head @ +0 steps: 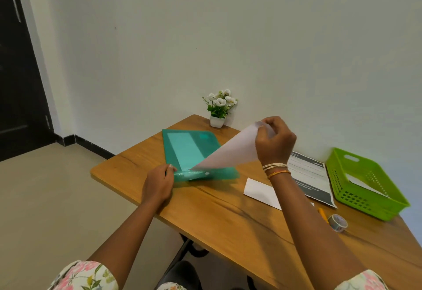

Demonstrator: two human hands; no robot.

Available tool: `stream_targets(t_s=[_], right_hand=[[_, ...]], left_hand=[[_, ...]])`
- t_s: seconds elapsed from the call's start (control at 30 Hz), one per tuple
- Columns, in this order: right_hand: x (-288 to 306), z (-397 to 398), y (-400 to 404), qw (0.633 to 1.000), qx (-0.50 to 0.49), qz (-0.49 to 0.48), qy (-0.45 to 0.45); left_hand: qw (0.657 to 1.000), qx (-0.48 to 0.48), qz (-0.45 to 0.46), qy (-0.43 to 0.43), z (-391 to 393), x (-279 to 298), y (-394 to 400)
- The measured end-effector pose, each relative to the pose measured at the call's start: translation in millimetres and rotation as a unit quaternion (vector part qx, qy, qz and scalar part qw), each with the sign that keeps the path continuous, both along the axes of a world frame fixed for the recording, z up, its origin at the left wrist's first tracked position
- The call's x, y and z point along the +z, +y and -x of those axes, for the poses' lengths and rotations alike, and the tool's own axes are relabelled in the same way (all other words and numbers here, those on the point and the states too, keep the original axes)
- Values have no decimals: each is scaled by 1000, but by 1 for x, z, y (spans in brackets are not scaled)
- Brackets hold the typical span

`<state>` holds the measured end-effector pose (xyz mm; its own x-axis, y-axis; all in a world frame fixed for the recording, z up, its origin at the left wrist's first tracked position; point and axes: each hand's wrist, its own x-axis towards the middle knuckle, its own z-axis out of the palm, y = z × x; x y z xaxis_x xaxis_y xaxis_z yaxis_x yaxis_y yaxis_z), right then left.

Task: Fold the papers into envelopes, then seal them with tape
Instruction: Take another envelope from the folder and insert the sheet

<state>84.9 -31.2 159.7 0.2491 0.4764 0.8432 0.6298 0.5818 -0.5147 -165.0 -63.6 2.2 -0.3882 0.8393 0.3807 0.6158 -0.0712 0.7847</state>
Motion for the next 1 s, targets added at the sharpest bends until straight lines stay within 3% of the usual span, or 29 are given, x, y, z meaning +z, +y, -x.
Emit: stream_targets(t_s=[0.13,0.27,0.37,0.47,0.57,0.63,0.7,0.83,1.0], right_hand=[[19,-18,0,994,-54,-58,72],[28,-28,0,987,-93,-72,112],[22,-30,-1,989,-91,-57,101],[3,-23,-4,996,-69,-46,40],[-27,-14,-8,997,-42,-33,-62],[-55,-10,-12,989,-24,-4,-144],[-84,-6,-17,975,-8,83,-204],[-132,3,-25,941,-3,206,-268],[-151,13,-17,885,-5,310,-348]], left_hand=[[999,-22,6,26,-3,2,-3],[987,19,18,159,-7,0,-1],[959,-5,-11,284,-13,1,-2],[928,-113,7,356,-15,1,2],[914,-159,66,367,-12,-2,6],[913,-117,87,381,-12,-2,4],[915,-57,103,385,-13,0,3],[927,8,129,353,-13,-1,1],[936,38,161,310,-12,-6,5]])
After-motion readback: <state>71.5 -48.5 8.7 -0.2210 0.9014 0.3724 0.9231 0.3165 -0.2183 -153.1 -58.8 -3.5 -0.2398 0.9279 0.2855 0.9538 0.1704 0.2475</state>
